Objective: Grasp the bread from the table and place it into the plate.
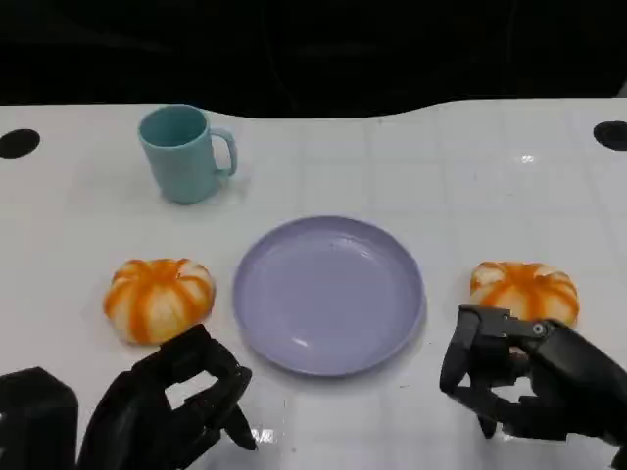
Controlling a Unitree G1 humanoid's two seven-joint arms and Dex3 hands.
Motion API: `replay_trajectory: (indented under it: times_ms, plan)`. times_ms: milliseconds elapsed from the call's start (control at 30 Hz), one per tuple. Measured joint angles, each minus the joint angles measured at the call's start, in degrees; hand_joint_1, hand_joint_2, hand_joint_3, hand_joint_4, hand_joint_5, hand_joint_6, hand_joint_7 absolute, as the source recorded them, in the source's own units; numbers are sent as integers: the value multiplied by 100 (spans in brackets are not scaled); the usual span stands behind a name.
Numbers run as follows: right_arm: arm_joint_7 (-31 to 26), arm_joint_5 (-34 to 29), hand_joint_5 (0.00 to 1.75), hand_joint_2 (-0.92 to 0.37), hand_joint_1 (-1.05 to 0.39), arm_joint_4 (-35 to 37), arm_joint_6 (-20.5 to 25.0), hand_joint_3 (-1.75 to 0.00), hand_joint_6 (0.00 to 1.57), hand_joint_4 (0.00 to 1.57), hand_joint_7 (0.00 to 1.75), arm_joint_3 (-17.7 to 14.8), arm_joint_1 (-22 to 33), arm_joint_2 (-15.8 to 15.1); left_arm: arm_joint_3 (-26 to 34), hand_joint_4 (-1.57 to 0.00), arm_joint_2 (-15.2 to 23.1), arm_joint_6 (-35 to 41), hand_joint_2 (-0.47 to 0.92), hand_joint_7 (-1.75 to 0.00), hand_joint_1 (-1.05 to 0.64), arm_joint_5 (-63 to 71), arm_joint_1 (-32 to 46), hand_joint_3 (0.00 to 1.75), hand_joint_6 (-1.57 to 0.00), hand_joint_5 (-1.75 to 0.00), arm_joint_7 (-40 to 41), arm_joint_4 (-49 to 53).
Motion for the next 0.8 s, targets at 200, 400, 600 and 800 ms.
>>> replay_trajectory:
  times_ms: [200, 400, 600, 800]
  plan:
    - [-81, 149, 163, -92, -38, -324, 192, -24, 44, 47, 118, -180, 10, -3, 1, -73, 1, 0, 92, -163, -55, 0, 0, 28, -61, -175, 0, -1]
    - [-154, -56, 118, -92, -40, -483, -135, -16, 44, 38, 75, -293, 9, -117, 1, -73, 1, 3, 92, -163, -55, 0, 0, 28, -61, -175, 0, -1]
    - [-497, -852, 97, -92, -47, -570, -567, -6, 51, 32, 37, -431, -24, -382, -2, -73, 2, 3, 92, -163, -55, 1, -1, 28, -61, -175, 0, -1]
    - [-808, -1484, 67, -91, -45, -648, -822, 0, 56, 33, 8, -597, -169, -651, -1, -74, 2, 3, 92, -164, -55, 1, -3, 28, -61, -175, 0, 0]
